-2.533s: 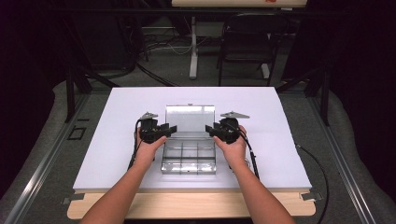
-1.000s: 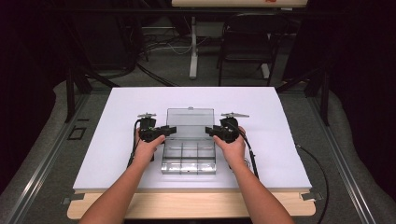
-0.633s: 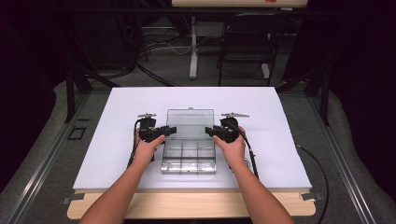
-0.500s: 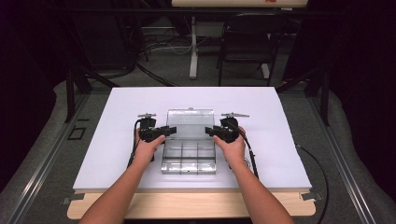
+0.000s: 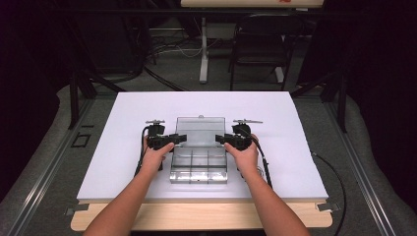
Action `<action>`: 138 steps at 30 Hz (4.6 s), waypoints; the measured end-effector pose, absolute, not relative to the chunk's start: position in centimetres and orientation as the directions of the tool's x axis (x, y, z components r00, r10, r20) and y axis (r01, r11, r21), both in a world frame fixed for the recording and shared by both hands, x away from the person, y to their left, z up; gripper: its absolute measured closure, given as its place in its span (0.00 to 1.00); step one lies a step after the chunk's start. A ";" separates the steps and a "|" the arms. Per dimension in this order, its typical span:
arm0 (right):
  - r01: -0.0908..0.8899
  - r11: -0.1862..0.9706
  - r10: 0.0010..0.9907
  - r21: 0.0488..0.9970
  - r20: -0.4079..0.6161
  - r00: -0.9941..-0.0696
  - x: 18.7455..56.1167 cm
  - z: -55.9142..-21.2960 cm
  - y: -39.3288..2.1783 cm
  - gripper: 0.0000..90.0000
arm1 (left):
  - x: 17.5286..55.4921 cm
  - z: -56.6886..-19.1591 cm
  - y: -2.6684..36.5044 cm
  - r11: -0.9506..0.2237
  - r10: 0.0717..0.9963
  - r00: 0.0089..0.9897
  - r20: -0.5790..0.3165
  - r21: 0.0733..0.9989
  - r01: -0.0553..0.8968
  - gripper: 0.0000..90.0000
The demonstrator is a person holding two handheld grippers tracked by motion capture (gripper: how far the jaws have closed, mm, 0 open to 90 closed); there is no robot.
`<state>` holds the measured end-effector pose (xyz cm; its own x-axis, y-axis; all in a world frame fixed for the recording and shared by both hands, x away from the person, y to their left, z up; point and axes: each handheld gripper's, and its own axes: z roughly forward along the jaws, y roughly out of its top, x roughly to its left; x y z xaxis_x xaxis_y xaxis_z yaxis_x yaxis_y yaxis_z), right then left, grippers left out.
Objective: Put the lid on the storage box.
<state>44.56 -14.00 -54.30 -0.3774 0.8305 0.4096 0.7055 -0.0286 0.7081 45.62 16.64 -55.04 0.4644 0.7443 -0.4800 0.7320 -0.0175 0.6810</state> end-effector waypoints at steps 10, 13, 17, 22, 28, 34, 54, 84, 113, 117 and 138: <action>0.717 -0.024 0.826 0.697 0.418 -0.378 44.6 -54.3 -14.1 0.56 | 45.6 -55.1 16.6 -0.025 0.745 0.466 -0.478 0.678 0.735 0.52; 0.723 -0.033 0.824 0.690 0.428 -0.371 44.6 -54.4 -14.1 0.56 | 45.7 -55.2 16.6 -0.028 0.743 0.467 -0.480 0.675 0.738 0.51; 0.729 -0.039 0.822 0.683 0.436 -0.365 44.7 -54.5 -14.1 0.56 | 45.7 -55.2 16.6 -0.029 0.741 0.467 -0.483 0.672 0.740 0.51; 0.737 -0.044 0.819 0.674 0.447 -0.360 44.8 -54.5 -14.2 0.56 | 45.7 -55.3 16.6 -0.026 0.738 0.462 -0.491 0.664 0.747 0.50; 0.747 -0.050 0.817 0.663 0.457 -0.352 44.8 -54.6 -14.2 0.56 | 45.7 -55.4 16.6 -0.017 0.740 0.452 -0.498 0.657 0.753 0.50; 0.757 -0.057 0.813 0.651 0.470 -0.343 44.9 -54.6 -14.3 0.56 | 45.8 -55.5 16.6 -0.011 0.738 0.446 -0.506 0.652 0.758 0.49; 0.785 -0.088 0.803 0.613 0.510 -0.309 45.0 -54.8 -14.4 0.55 | 45.9 -55.7 16.7 -0.002 0.737 0.432 -0.520 0.637 0.771 0.47; 0.801 -0.095 0.809 0.592 0.514 -0.284 45.1 -55.1 -14.4 0.52 | 46.0 -56.3 16.9 0.027 0.723 0.400 -0.563 0.602 0.798 0.45; 0.772 -0.058 0.816 0.633 0.476 -0.328 44.2 -53.6 -14.9 0.53 | 45.2 -54.9 17.9 0.024 0.733 0.413 -0.540 0.628 0.778 0.46; 0.756 -0.048 0.817 0.653 0.461 -0.346 43.8 -53.1 -14.9 0.54 | 44.9 -54.5 18.1 0.025 0.731 0.423 -0.536 0.640 0.768 0.46; 0.691 0.056 0.821 0.721 0.361 -0.443 40.7 -51.1 -15.9 0.58 | 42.6 -53.2 18.9 -0.009 0.735 0.462 -0.496 0.674 0.739 0.47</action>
